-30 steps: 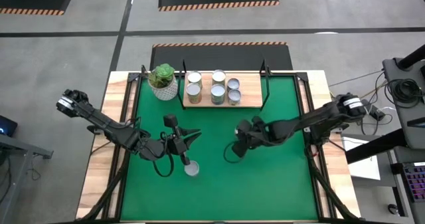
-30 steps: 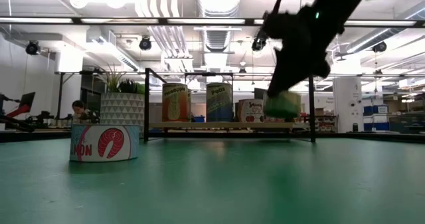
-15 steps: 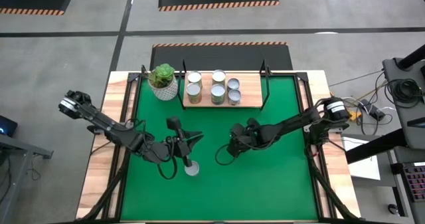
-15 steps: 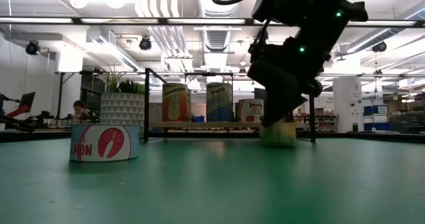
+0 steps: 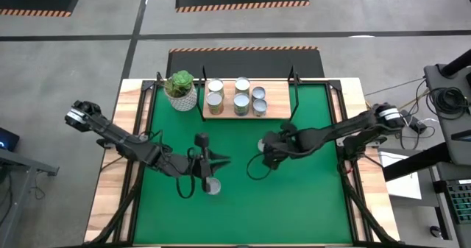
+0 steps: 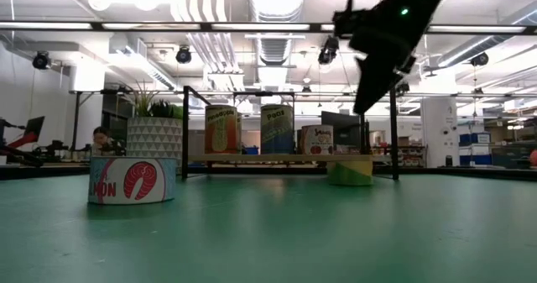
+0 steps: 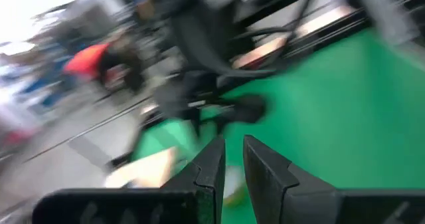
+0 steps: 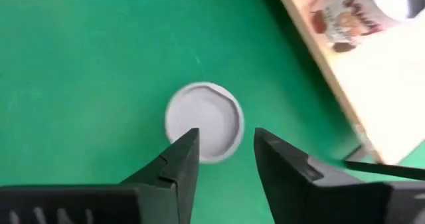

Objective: Pick and place cans onto a shelf
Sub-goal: Put the canned mushrooms on the shelf

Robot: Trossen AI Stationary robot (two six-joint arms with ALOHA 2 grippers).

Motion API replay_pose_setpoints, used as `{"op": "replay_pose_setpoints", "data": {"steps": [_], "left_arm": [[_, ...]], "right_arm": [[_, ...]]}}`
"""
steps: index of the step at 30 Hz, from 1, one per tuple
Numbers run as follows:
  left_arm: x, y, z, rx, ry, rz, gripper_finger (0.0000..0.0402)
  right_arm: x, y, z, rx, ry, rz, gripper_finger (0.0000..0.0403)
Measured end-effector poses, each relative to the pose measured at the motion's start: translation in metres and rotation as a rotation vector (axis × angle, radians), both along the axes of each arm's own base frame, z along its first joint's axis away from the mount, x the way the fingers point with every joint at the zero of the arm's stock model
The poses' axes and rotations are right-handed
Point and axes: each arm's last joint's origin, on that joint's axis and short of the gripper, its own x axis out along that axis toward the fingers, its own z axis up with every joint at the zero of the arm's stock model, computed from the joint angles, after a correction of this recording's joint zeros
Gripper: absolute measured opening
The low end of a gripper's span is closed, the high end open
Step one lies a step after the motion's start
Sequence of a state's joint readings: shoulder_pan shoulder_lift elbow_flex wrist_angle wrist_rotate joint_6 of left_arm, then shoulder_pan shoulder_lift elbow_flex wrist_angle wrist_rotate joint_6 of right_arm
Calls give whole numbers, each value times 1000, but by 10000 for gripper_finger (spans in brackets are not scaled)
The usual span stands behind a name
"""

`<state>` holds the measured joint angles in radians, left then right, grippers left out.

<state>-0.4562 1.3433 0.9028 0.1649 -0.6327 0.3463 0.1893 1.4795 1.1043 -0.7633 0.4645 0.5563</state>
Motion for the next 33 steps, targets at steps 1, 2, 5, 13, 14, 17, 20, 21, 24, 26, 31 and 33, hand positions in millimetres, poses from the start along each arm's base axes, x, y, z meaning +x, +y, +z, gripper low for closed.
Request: {"op": "replay_pose_setpoints", "data": {"steps": [1,2,5,13,14,17,20,21,24,26,31,33], "left_arm": [[4,1,-1,-27,-3,-52,37],[7,2,-2,-50,-9,-89,37],[20,6,-11,-67,-9,-105,37],[67,22,-57,4,95,-26,37],[74,24,-62,3,106,-15,37],[99,31,-79,-22,150,-27,37],[119,35,-98,-22,196,-23,37],[124,36,-103,-19,212,-19,37],[136,40,-118,-8,274,-2,37],[142,42,-126,-6,302,7,37],[152,48,-141,-13,355,34,37],[155,50,-144,-24,363,47,36]], "right_arm": [[-6,-2,3,0,-9,5,118],[-12,-3,4,-4,-12,15,107],[-29,-6,1,-11,-29,34,65],[-55,-15,-31,-21,-160,69,11],[-56,-18,-35,-23,-169,64,11],[-59,-25,-45,-36,-188,63,11],[-58,-33,-53,-45,-203,52,9],[-58,-35,-55,-48,-207,53,9],[-55,-40,-61,-50,-222,70,9],[-54,-43,-65,-57,-233,68,9],[-50,-49,-76,-78,-252,69,9],[-48,-50,-81,-79,-251,67,9]]}}
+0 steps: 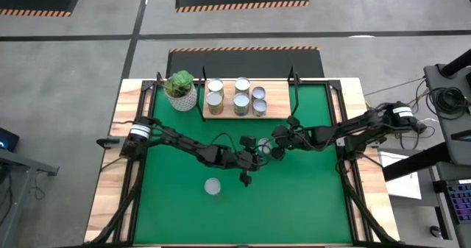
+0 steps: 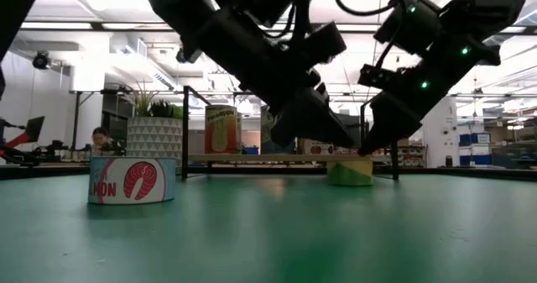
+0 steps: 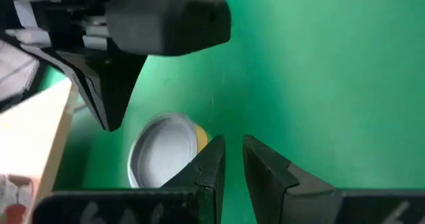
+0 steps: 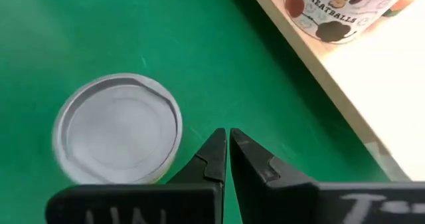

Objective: Pick and place cans onto a shelf
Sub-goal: Put the canned mushrooms on the shelf

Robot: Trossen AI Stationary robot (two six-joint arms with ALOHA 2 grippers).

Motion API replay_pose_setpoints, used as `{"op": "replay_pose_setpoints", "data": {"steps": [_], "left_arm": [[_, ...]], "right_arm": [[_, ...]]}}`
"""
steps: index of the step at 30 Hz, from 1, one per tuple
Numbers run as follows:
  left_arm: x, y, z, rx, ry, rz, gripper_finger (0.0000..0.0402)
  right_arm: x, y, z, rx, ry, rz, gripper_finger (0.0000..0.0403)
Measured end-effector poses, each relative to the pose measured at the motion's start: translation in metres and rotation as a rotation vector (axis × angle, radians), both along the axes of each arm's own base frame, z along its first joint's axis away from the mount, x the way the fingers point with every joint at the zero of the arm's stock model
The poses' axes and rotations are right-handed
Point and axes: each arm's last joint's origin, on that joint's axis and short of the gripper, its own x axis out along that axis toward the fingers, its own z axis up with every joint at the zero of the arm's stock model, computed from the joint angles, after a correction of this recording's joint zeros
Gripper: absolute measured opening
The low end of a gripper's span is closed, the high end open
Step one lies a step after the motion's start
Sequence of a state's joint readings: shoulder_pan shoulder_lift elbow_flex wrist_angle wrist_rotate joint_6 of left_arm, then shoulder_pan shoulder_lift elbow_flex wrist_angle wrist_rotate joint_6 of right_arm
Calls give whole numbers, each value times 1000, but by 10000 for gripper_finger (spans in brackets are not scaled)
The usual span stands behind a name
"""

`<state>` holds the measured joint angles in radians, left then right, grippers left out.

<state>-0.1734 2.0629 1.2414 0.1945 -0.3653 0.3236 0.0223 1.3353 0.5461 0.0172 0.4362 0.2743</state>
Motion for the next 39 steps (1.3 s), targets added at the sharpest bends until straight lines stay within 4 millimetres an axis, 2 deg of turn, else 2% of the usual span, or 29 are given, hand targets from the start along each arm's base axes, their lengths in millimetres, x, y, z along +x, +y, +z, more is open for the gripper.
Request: {"op": "replay_pose_setpoints", "data": {"steps": [10,17,22,29,33,39], "left_arm": [[-2,17,-12,-21,62,82,36],[-9,23,-14,24,137,155,36],[-17,28,-16,62,214,204,36],[-18,27,-14,59,224,205,36],[-19,27,-15,43,238,187,36],[-18,22,-16,-78,252,67,36]], "right_arm": [[11,3,-20,81,18,70,8],[8,12,-15,276,-2,150,8],[7,25,-14,325,-3,193,8],[5,33,-15,329,18,209,8],[5,30,-14,270,6,162,8],[5,26,-13,149,-11,72,8]]}}
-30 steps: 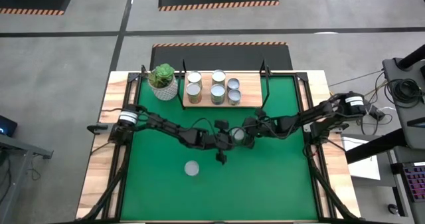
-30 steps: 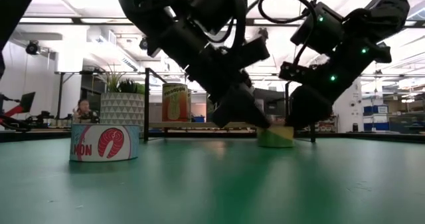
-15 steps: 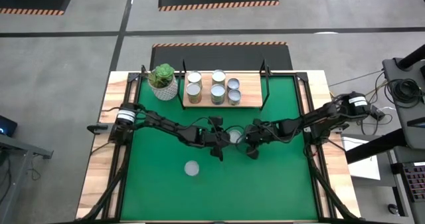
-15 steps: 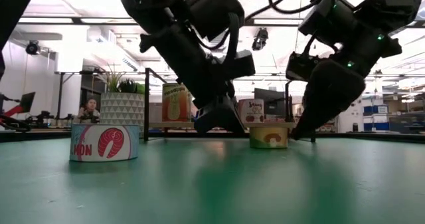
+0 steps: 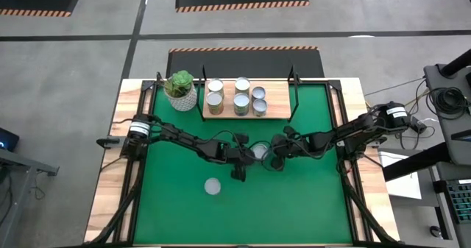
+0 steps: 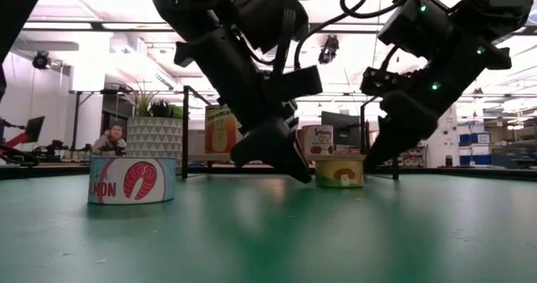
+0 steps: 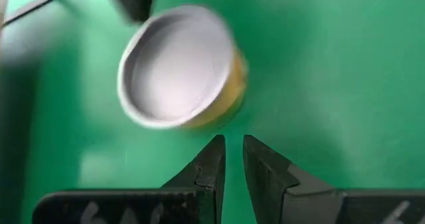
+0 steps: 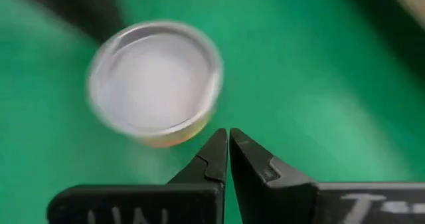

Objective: Pick and place cans onto a shelf
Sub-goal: Put the canned mushrooms on the shelf

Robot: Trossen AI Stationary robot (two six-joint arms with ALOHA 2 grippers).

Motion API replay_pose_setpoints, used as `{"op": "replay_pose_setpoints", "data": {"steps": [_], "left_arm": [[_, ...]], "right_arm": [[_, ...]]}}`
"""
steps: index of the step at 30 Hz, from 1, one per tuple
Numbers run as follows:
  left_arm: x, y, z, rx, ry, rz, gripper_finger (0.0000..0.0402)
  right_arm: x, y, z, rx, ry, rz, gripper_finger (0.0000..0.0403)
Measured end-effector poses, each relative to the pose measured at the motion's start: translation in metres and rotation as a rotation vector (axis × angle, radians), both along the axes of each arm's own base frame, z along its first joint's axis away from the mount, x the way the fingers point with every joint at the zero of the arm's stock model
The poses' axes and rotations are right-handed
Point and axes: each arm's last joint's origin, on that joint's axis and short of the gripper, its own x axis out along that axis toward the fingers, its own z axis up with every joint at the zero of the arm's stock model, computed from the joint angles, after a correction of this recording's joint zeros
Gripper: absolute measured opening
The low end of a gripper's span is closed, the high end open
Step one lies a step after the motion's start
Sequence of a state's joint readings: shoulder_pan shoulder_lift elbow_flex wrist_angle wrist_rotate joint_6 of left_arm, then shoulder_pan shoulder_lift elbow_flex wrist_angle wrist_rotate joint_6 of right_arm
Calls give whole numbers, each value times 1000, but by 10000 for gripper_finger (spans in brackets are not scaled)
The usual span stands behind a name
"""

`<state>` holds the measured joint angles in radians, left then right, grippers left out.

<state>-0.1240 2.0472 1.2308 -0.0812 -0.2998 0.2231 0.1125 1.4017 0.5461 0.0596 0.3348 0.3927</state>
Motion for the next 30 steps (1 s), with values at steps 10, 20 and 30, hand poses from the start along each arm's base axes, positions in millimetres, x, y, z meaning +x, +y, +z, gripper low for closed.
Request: {"op": "replay_pose_setpoints", "data": {"steps": [10,20,30], "left_arm": [[4,5,3,12,-55,53,36],[0,10,1,39,-15,105,36],[-6,11,-2,48,60,106,36]], "right_arm": [[5,2,4,23,-51,60,8],[3,9,2,159,-35,129,9],[-2,10,19,139,26,128,9]]}}
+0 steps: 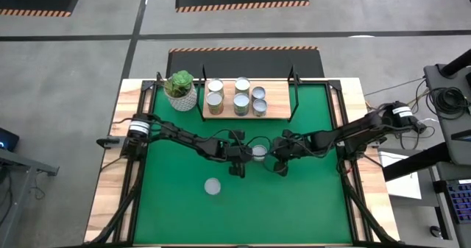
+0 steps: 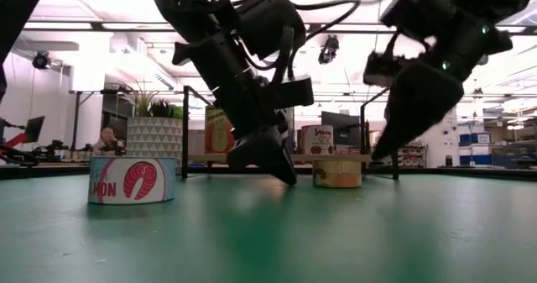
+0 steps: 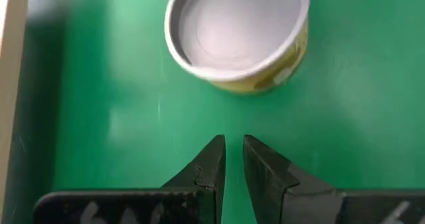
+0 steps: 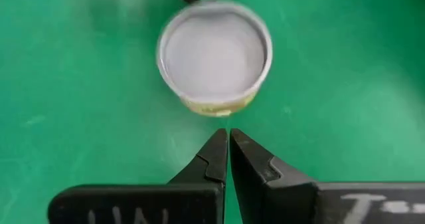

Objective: Pick and place cans onto a shelf
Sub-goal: Put the canned mushrooms on the shelf

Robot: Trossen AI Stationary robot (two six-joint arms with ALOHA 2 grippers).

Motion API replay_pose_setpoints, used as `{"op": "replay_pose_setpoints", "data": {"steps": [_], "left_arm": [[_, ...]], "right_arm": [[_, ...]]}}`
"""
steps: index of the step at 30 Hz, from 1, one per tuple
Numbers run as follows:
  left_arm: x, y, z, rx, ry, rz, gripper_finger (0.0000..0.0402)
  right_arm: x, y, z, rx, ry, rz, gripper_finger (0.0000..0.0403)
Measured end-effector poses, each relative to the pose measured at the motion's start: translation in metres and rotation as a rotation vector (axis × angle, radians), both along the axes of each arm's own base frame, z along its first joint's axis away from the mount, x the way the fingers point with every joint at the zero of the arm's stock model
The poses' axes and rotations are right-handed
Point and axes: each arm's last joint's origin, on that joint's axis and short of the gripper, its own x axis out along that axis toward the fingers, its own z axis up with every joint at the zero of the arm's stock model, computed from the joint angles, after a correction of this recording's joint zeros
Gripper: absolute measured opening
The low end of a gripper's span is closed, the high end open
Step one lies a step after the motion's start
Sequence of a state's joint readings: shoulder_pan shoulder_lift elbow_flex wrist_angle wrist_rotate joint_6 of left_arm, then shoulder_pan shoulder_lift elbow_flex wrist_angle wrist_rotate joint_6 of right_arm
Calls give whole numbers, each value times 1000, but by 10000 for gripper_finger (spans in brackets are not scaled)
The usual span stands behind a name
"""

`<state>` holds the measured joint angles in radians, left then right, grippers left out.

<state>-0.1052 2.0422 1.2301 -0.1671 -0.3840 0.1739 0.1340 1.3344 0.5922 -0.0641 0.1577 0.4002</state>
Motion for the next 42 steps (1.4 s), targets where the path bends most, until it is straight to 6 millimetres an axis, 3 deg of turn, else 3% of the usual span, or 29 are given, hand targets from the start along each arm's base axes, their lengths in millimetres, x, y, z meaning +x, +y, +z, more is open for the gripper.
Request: {"op": "replay_pose_setpoints", "data": {"steps": [6,16,23,28,32,37,42], "left_arm": [[-6,-2,13,1,14,-6,36],[-38,-18,74,-39,-77,-21,36],[-78,-28,104,-91,-218,-42,36],[-101,-27,116,-134,-293,-26,36],[-108,-26,124,-151,-356,-25,36],[-111,-25,126,-156,-383,-25,36],[-112,-25,126,-154,-379,-28,36]], "right_arm": [[7,12,19,-52,-105,75,9],[24,22,21,-165,-115,160,19],[41,27,23,-201,-101,235,95],[45,27,10,-262,-37,297,147],[45,25,-3,-315,31,258,164],[47,25,-18,-347,86,267,141],[51,26,-29,-358,107,268,63]]}}
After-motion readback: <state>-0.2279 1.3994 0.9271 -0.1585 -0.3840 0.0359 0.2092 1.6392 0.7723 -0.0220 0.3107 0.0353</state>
